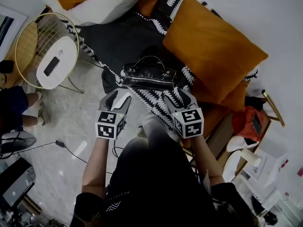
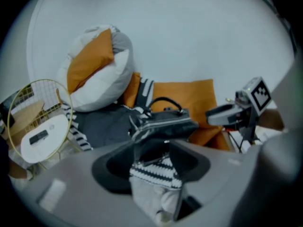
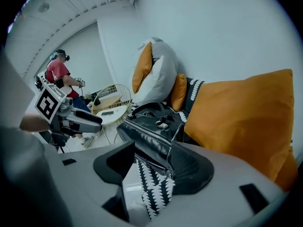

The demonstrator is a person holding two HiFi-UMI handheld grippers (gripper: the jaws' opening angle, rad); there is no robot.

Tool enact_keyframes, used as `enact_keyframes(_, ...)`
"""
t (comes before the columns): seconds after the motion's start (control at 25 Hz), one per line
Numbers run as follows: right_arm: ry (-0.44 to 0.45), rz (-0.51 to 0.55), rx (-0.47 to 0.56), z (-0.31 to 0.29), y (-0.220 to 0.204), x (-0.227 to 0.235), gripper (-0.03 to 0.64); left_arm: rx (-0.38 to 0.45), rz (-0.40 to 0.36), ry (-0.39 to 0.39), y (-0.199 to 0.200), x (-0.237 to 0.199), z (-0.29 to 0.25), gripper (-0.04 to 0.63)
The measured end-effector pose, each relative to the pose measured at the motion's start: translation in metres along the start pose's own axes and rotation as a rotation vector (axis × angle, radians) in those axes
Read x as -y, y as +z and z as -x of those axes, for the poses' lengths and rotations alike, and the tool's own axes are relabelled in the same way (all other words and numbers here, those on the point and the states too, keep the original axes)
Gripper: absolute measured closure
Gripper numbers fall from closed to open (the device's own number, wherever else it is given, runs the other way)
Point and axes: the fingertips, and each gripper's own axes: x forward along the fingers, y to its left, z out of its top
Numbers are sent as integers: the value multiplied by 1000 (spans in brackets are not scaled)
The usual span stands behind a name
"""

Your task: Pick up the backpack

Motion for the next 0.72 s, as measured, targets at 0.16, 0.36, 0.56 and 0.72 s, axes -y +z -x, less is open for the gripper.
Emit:
enact_keyframes(0.16, 16, 2, -35, -19, -8, 8, 385, -51, -13, 3, -5, -7, -23, 362)
enact_keyframes(0.36, 41, 9, -76, -39, -17, 13, 379, -89, -17, 6, -8, -16, -42, 356)
enact_keyframes(0.56, 66, 30, -114, -57, -22, 19, 367, -131, -29, 0, -12, -21, -62, 338)
enact_keyframes(0.72, 74, 37, -117, -65, -19, 21, 367, -152, -46, 8, -14, -27, -73, 333)
